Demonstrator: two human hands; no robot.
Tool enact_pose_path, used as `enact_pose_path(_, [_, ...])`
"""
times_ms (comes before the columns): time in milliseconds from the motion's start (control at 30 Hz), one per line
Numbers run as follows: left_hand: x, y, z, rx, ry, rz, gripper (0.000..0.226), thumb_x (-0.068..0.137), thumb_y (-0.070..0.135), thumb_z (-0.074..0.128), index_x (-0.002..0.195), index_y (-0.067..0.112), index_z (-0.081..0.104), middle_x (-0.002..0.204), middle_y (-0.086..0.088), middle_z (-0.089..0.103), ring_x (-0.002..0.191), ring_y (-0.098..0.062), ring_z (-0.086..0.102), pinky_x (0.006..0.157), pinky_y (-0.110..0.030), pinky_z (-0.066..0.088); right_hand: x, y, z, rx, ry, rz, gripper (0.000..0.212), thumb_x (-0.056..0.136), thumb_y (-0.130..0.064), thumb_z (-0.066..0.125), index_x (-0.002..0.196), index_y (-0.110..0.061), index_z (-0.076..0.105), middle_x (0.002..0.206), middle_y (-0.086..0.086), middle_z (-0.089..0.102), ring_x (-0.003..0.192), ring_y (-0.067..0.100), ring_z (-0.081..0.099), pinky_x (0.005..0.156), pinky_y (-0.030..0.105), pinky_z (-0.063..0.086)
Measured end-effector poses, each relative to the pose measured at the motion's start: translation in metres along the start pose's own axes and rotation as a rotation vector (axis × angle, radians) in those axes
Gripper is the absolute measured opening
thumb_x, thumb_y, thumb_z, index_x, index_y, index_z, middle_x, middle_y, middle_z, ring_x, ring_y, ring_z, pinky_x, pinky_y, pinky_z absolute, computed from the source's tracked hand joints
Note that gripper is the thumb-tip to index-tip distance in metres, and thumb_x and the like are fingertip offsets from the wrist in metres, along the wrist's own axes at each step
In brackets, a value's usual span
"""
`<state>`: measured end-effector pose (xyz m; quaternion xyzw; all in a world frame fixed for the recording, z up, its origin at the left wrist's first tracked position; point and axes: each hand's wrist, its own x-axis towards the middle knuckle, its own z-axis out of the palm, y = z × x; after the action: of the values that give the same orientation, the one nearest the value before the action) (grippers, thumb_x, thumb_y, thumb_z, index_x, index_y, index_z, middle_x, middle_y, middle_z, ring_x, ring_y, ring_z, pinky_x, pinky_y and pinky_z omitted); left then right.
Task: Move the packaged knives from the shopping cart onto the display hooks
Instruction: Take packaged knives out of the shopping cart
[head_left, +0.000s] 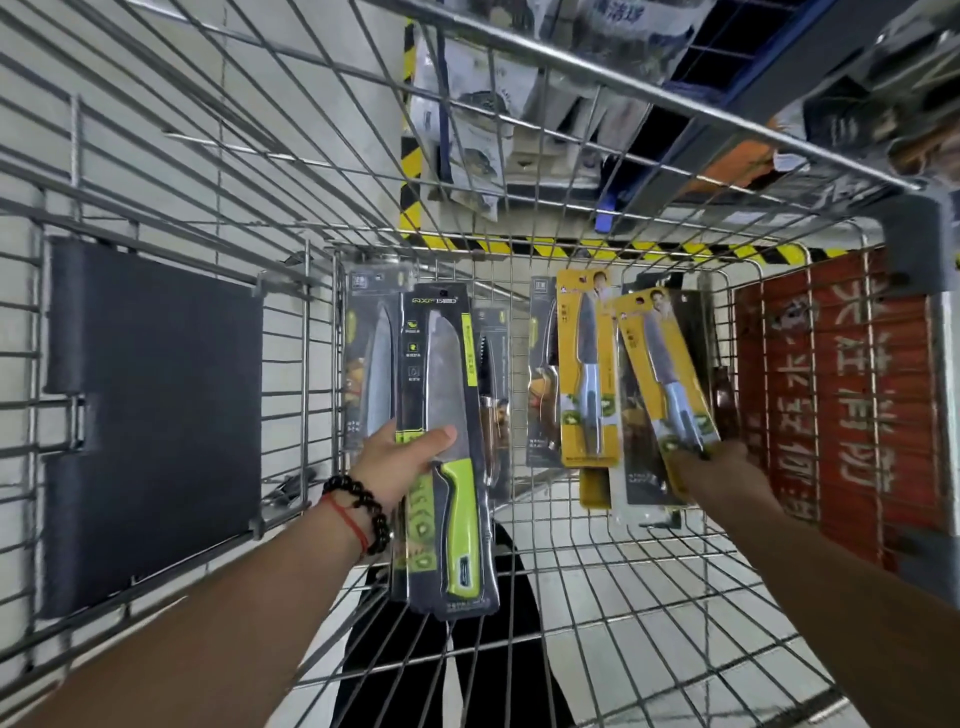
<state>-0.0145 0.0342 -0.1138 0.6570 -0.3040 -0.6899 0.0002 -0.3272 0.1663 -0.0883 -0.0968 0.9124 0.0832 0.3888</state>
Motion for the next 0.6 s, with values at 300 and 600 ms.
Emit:
enact_pose_path(300, [0.004,0.002,-0.004,-0.017,-0.025,-0.002,0.135,0.049,0.072,0.078,0.153,0.024,0.008,0.159,-0.008,0.022,0.138,-0.030,0.035,0.113,-0.053,0.027,-0.026,-0.002,-0.001,0.004,0.075,-0.220,0.058,0.088,-0.041,0.060,0.134,-0.016,0.035,0.095,0.008,0.053,0.081,0.029,0.051,0.075,0.036,0.043])
enact_pose_path(600, [0.010,-0.001,-0.003,-0.232,-0.020,-0.031,0.135,0.037,0.061,0.088,0.150,0.018,0.028,0.146,-0.007,0.046,0.125,-0.022,0.049,0.109,-0.043,0.032,-0.034,-0.001,-0.016,0.197,0.233,-0.301,0.040,0.085,-0.035,0.060,0.119,-0.019,0.045,0.083,-0.003,0.056,0.077,0.026,0.057,0.074,0.037,0.046])
